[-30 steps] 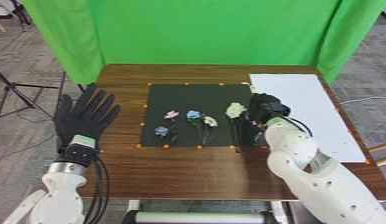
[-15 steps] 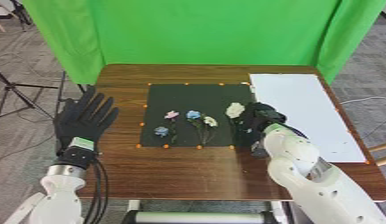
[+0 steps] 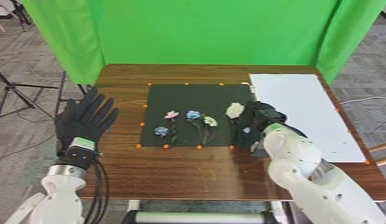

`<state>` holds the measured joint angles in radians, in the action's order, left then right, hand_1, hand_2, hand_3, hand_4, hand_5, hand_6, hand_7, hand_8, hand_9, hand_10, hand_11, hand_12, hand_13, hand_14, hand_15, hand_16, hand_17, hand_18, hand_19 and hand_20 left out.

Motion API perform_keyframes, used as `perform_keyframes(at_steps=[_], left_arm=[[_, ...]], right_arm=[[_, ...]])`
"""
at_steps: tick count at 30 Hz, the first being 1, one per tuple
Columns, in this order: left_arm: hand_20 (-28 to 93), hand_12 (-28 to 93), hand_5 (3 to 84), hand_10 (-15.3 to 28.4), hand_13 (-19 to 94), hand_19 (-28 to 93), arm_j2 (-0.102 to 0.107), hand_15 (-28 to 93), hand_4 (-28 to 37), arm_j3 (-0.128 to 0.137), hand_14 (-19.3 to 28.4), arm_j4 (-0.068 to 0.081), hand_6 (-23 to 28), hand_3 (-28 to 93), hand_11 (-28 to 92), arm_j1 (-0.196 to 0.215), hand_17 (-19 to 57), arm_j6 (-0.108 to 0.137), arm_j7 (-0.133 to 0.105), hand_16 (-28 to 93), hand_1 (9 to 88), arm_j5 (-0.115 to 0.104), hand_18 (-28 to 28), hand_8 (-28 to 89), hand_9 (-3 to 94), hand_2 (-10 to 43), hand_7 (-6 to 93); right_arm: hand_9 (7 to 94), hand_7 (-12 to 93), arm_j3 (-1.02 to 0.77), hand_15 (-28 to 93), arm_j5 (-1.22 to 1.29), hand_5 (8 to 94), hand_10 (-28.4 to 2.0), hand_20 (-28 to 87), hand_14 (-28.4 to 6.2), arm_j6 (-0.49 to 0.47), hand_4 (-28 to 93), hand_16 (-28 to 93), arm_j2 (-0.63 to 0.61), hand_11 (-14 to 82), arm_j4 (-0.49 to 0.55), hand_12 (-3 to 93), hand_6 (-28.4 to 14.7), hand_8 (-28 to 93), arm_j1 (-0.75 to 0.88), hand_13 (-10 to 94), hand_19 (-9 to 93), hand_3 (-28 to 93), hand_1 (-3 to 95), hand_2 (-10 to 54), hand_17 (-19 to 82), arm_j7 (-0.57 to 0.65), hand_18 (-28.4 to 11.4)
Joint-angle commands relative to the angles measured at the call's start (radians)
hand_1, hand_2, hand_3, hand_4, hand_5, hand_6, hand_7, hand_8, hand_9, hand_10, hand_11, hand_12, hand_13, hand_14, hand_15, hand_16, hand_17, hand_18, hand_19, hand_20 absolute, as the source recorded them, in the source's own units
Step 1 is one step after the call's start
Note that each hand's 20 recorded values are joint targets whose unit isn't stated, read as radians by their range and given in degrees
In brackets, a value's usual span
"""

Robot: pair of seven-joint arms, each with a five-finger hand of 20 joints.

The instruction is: Arrange flowers

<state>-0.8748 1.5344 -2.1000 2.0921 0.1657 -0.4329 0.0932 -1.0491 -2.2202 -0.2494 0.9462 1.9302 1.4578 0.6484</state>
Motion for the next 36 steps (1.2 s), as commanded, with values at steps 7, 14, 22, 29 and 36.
perform_keyframes(at_steps=[7, 14, 22, 29, 36], left_arm=[[10, 10, 34.0, 12.6, 20, 33, -0.002, 30, -28.3, 0.000, 13.2, 0.010, 6.1, 74, 17, -0.015, -4.9, -0.008, 0.003, -6, 25.2, 0.024, 13.8, -11, 27.9, 10.8, 15.8], [9, 9, 35.1, 12.1, 20, 32, -0.016, 29, -28.3, 0.032, 12.8, 0.020, 5.3, 73, 16, -0.009, -4.6, 0.005, 0.005, -7, 24.4, 0.042, 13.5, -10, 29.7, 11.7, 14.1], [9, 9, 35.7, 12.2, 21, 31, -0.009, 26, -28.3, 0.094, 11.7, 0.040, 5.2, 71, 16, -0.004, -4.4, 0.018, -0.044, -8, 22.6, 0.090, 13.2, -10, 30.9, 13.6, 13.0], [9, 8, 36.0, 12.1, 20, 31, -0.004, 26, -28.3, 0.162, 11.5, 0.035, 5.3, 71, 16, 0.065, -4.3, 0.011, -0.046, -7, 24.2, 0.099, 13.0, -10, 31.1, 13.4, 13.0], [9, 8, 35.8, 12.2, 20, 31, -0.003, 24, -28.3, 0.184, 10.8, 0.024, 5.2, 69, 15, 0.077, -4.4, -0.028, -0.021, -8, 23.3, 0.143, 12.9, -10, 30.8, 14.3, 12.6]], right_arm=[[72.3, 15, -0.061, 57, -0.275, 65.2, -18.3, 24, -13.1, 0.490, -21, 22, 0.026, 20.9, 0.024, 18.2, -7.0, -10, 0.122, 71, 91, 75, 29.6, 2.5, 42, 0.029, -24.0], [56.1, 16, -0.268, 41, 0.137, 53.2, -17.9, 17, -15.5, 0.667, -24, 16, 0.173, 13.7, 0.055, 14.2, -5.9, -12, 0.249, 56, 73, 81, 27.0, 9.0, 31, -0.230, -19.7], [43.7, 16, -0.469, 27, 0.805, 45.0, -14.3, 14, -15.0, 0.456, -26, 11, 0.314, 7.8, 0.011, 10.5, -3.3, -13, 0.352, 37, 48, 85, 19.7, 9.5, 20, -0.726, -17.7], [35.2, 11, -0.538, 11, 0.956, 36.9, -12.4, 17, -13.2, 0.164, -26, 11, 0.371, 3.3, 0.022, 8.4, -1.5, -11, 0.357, 27, 31, 84, 10.9, 6.1, 15, -0.746, -16.3], [32.6, 10, -0.554, 7, 0.966, 34.7, -12.4, 18, -13.5, 0.146, -28, 14, 0.379, 2.0, 0.051, 8.4, -1.4, -11, 0.378, 25, 27, 82, 7.8, 4.4, 14, -0.749, -16.3]])
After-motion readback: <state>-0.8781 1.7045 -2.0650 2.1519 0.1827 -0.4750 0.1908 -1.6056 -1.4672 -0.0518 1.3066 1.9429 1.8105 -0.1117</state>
